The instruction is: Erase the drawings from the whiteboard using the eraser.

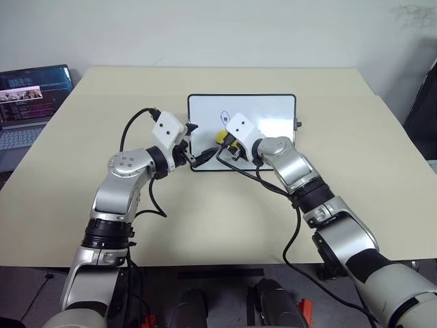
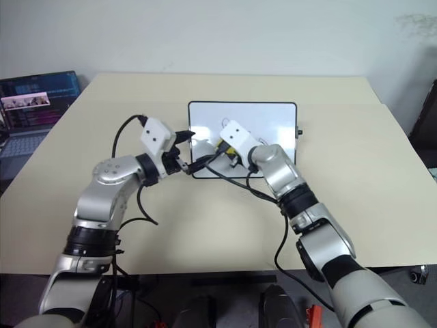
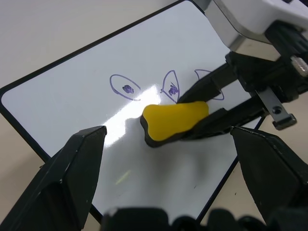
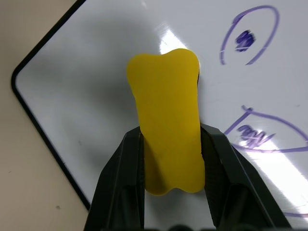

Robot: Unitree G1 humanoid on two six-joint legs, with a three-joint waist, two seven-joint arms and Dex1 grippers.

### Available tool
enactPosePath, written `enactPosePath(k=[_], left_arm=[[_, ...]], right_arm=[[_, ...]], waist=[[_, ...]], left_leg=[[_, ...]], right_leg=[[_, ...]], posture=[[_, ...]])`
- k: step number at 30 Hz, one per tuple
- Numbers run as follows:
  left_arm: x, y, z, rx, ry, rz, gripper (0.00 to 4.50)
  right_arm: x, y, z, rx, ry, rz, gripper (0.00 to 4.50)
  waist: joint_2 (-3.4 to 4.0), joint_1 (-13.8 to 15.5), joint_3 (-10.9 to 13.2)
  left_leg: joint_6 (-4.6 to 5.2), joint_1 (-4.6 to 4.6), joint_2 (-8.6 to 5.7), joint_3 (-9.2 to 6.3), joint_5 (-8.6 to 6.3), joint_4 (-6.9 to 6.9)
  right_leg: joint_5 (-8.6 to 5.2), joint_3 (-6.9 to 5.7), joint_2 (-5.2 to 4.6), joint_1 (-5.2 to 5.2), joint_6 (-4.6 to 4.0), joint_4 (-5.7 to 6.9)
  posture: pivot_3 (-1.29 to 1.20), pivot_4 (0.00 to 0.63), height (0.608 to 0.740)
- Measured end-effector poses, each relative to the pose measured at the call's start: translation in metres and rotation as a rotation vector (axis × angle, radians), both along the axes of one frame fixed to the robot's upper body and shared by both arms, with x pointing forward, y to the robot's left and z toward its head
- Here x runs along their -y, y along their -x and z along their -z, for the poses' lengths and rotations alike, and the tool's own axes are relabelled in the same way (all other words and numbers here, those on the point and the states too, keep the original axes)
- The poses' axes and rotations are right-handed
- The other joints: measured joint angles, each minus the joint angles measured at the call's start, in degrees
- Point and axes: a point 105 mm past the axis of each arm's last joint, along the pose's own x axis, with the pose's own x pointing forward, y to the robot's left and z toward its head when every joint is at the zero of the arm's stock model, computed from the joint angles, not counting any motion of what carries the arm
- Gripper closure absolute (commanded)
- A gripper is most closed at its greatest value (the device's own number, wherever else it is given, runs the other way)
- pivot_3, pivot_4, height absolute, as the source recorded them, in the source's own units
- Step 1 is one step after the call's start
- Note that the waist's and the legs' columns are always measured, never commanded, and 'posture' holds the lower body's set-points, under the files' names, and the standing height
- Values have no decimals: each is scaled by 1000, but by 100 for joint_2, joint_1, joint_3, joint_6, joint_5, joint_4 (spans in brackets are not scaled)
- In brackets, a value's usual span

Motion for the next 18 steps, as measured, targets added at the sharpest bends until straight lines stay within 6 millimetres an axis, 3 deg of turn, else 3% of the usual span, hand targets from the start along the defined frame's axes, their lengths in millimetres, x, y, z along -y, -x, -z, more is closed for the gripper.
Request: enactPosePath(k=[8,14,18], left_arm=[[-1,0,0,2,-1,-2,0],[-1,0,0,2,-1,-2,0],[0,0,0,1,-2,-1,0]], right_arm=[[45,-35,-42,161,-36,258,3304],[38,-33,-40,154,-37,224,3305],[17,-22,-28,109,-35,133,3305]], waist=[[-1,32,0],[-1,1,0],[0,-52,1]], left_leg=[[0,-2,0,1,0,-5],[0,0,0,1,0,-8],[1,0,2,2,0,-13]], right_leg=[[0,0,-1,1,-1,-11],[-1,0,0,1,0,-11],[-1,1,1,-4,-1,-10]], posture=[[0,150,740],[0,150,740],[0,150,740]])
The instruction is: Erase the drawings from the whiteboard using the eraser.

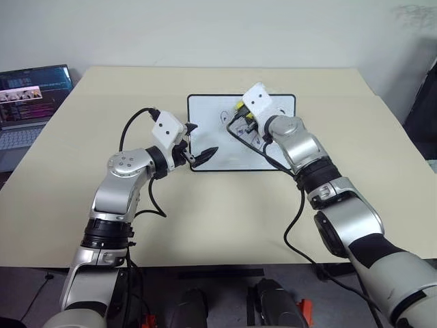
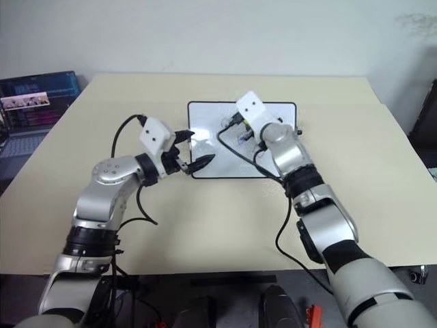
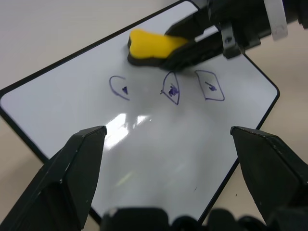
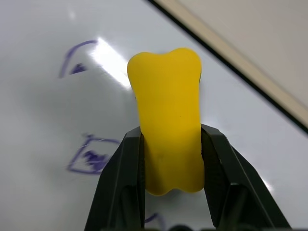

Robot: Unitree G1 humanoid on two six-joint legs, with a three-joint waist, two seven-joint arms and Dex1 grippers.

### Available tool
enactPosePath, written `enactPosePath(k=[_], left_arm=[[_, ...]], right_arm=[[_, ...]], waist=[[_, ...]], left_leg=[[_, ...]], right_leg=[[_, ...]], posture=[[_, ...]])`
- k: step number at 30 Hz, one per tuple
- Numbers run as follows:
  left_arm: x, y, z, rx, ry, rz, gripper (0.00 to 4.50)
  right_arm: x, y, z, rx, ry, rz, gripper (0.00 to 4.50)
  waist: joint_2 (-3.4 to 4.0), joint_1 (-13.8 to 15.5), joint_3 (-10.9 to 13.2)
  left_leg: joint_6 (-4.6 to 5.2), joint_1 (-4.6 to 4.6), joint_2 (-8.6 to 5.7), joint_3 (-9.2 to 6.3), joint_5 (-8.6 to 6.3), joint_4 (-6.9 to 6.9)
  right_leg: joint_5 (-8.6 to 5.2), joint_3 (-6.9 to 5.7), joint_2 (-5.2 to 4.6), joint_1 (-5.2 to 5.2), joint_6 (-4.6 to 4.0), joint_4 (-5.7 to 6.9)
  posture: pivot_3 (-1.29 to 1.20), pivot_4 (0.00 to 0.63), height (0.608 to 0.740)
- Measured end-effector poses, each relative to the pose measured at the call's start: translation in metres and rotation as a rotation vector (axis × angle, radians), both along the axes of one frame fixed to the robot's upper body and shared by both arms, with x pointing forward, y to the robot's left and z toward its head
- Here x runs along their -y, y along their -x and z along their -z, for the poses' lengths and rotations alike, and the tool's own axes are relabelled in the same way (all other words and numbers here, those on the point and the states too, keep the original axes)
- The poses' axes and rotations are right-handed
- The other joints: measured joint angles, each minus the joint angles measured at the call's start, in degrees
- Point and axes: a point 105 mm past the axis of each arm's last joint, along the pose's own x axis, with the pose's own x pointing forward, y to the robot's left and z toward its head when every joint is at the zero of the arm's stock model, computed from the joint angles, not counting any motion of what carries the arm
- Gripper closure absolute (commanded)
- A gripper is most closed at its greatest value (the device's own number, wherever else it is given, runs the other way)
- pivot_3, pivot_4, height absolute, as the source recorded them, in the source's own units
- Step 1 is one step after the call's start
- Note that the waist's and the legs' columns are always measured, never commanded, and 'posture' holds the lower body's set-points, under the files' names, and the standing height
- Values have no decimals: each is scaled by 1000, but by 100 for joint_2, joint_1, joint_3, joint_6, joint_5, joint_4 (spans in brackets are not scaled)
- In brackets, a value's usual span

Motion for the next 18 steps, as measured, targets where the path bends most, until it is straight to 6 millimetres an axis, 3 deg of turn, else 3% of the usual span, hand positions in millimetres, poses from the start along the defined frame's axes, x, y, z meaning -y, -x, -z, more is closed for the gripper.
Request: enactPosePath(k=[8,15,18], left_arm=[[0,0,0,0,0,0,0],[0,0,0,0,0,-1,0],[0,0,0,1,0,-2,0]], right_arm=[[-37,24,22,-89,42,-191,3306],[-32,20,19,-75,40,-162,3306],[-21,7,3,-31,21,-72,3307]], waist=[[0,16,1],[0,34,1],[0,33,1]], left_leg=[[-1,-13,0,1,0,-16],[-1,-12,0,1,0,-21],[-1,-11,0,1,0,-20]], right_leg=[[0,0,0,-22,-2,3],[0,0,-1,-22,-3,1],[0,0,-1,-22,-3,2]], posture=[[0,150,740],[0,150,740],[0,150,740]])
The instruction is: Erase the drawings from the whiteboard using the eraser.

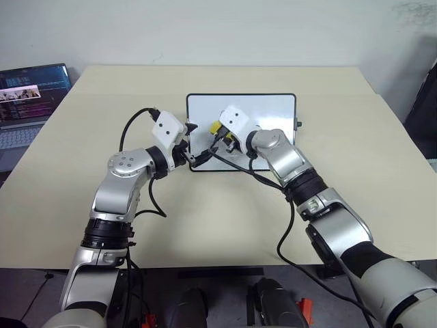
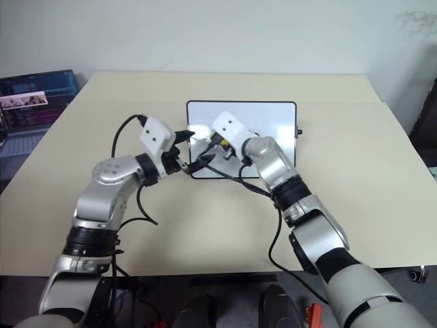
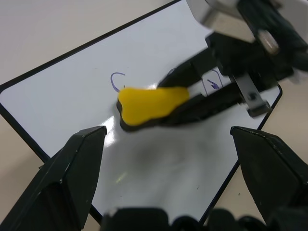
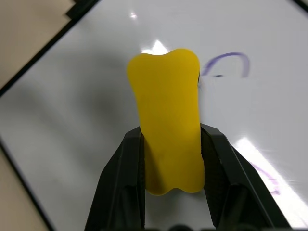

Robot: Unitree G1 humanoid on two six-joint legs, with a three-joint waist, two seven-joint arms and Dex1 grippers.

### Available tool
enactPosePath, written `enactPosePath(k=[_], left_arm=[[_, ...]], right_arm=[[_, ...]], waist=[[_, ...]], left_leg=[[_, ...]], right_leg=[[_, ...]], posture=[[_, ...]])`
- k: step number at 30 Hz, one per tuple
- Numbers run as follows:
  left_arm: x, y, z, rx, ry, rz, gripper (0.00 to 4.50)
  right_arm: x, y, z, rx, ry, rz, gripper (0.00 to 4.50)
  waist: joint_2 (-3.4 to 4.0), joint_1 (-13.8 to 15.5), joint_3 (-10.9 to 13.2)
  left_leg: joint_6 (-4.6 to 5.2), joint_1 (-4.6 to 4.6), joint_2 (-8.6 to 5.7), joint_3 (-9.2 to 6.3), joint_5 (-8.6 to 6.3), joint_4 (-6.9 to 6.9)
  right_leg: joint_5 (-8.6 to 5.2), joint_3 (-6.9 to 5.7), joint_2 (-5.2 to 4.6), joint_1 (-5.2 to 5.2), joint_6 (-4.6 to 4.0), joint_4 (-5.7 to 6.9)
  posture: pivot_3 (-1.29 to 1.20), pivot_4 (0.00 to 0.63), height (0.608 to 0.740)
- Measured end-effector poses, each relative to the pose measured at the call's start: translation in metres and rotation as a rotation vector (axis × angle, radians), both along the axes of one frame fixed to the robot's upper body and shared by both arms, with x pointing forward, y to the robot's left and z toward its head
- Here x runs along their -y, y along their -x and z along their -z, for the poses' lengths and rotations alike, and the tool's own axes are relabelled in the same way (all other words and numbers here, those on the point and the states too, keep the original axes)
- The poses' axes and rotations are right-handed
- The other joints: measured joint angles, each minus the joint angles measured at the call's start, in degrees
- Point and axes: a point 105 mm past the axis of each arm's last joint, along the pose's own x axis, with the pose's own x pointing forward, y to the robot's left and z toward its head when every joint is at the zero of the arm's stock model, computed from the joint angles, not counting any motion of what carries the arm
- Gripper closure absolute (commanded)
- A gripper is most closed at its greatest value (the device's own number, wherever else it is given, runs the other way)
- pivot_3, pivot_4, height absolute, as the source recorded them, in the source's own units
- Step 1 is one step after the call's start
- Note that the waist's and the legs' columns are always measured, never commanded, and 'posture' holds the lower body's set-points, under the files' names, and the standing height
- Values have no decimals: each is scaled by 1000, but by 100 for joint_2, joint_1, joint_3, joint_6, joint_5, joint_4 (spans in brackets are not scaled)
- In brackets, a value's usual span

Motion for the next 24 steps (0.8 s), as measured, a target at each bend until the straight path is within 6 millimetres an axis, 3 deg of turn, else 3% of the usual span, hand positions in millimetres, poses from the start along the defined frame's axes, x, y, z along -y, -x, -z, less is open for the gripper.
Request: enactPosePath(k=[5,9,13,19,24], left_arm=[[0,0,0,0,0,0,0],[0,0,0,0,0,0,0],[0,0,0,0,0,0,0],[0,0,0,0,0,1,0],[0,0,0,0,0,0,0]], right_arm=[[32,-20,-25,86,-45,163,3308],[32,-20,-25,91,-51,156,3308],[25,-17,-23,76,-48,115,3308],[-15,4,-4,18,-24,-58,3325],[-27,17,6,-31,4,-144,3325]], waist=[[0,30,0],[0,15,0],[0,-7,0],[0,-43,0],[0,10,0]], left_leg=[[0,-1,0,1,0,-4],[0,1,0,2,0,-17],[0,3,0,2,0,-19],[-1,-6,1,7,1,-40],[-4,-45,1,5,3,-39]], right_leg=[[0,0,-1,0,-1,-8],[-1,0,0,-1,-1,-11],[-1,1,0,-1,-1,-11],[-3,7,1,-34,-6,0],[-3,1,-3,-64,-8,-7]], posture=[[0,150,740],[0,150,740],[0,150,740],[0,150,740],[0,150,740]])
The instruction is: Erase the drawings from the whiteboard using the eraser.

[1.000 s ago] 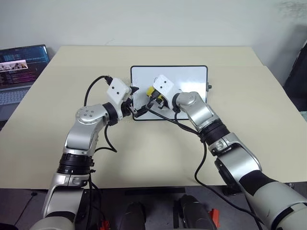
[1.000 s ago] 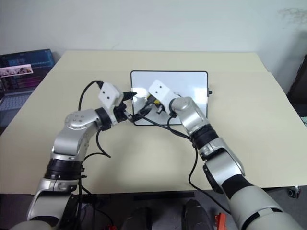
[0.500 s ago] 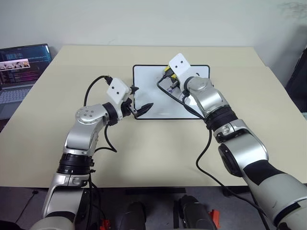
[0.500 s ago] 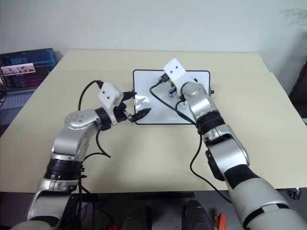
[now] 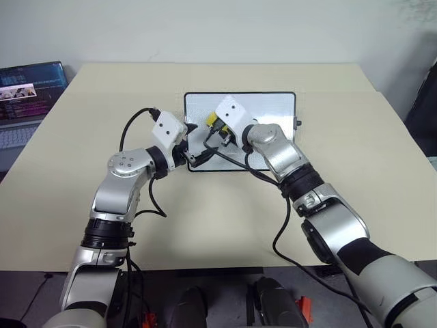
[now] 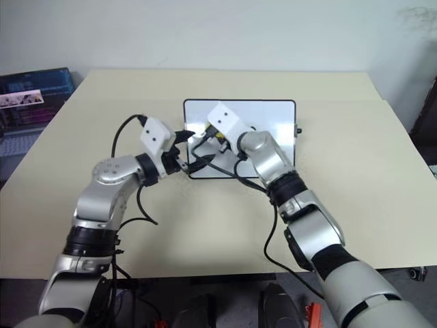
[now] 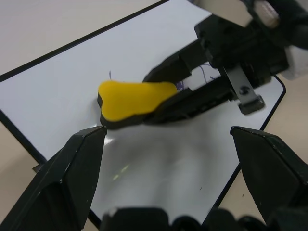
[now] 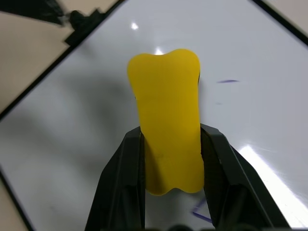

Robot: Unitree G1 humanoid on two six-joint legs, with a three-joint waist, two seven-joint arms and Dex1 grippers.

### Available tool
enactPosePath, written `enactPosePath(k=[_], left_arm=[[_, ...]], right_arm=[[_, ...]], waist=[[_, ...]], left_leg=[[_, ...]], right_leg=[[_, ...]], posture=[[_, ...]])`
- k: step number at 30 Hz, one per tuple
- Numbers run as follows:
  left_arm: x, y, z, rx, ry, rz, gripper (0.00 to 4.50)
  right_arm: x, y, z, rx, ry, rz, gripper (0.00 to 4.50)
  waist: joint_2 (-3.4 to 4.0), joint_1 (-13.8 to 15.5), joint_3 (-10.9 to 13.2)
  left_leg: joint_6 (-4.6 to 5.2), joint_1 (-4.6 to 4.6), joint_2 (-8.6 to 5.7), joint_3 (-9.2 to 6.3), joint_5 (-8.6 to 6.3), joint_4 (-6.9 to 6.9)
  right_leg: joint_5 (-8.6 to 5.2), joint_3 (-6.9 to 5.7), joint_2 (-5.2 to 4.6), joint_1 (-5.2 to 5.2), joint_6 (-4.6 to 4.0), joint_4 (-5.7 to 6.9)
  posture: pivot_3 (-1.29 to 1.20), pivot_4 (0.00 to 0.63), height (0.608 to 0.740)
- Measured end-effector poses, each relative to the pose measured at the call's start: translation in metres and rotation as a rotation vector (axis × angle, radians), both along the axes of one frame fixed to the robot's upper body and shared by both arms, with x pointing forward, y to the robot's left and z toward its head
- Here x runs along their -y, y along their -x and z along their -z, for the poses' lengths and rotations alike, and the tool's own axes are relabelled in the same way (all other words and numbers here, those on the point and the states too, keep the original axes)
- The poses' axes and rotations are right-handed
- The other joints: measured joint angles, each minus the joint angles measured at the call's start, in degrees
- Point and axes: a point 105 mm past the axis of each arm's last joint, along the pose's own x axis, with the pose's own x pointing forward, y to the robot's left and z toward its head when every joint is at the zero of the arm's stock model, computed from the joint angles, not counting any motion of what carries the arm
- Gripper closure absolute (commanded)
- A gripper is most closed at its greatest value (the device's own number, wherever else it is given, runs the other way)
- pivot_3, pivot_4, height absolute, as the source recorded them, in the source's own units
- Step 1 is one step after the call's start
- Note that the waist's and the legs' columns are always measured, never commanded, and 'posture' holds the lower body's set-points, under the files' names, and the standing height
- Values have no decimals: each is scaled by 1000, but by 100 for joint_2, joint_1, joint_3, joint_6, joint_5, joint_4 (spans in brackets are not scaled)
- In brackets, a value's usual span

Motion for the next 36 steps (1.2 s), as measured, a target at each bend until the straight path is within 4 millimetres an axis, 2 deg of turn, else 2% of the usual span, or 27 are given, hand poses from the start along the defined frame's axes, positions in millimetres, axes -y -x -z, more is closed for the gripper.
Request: enactPosePath(k=[7,12,15,23,27,30,36], left_arm=[[0,0,0,0,0,0,0],[0,0,0,0,0,0,0],[0,0,0,0,0,0,0],[0,0,0,0,0,1,0],[0,0,0,-1,-1,3,0],[1,0,0,-1,-1,4,0],[1,0,0,-1,-1,3,0]], right_arm=[[8,-5,-5,10,0,44,3325],[31,-22,-27,75,-48,189,3325],[41,-27,-33,89,-56,229,3325],[41,-25,-31,87,1,184,3326],[24,-9,-10,42,92,48,3326],[19,-1,0,8,133,1,3326],[21,-4,-2,17,143,17,3326]], waist=[[0,20,0],[0,22,0],[0,21,0],[0,20,0],[0,-7,0],[0,-8,-1],[0,4,0]], left_leg=[[-1,-2,-1,-3,1,1],[-2,-2,-1,-3,2,1],[-2,-2,-1,-3,1,1],[-2,-2,-2,-3,2,1],[-2,-1,-1,-2,2,1],[-4,1,-2,-4,3,4],[-7,1,-2,-4,5,6]], right_leg=[[0,-5,-1,-1,-1,2],[0,-6,-2,-1,-1,4],[0,-6,-2,-1,-1,2],[0,-6,-2,0,-1,3],[0,-5,-2,-1,-1,5],[0,-6,-2,0,-1,14],[0,-6,-2,0,-1,19]], posture=[[0,150,740],[0,150,740],[0,150,740],[0,150,740],[0,150,740],[0,150,740],[0,150,740]])
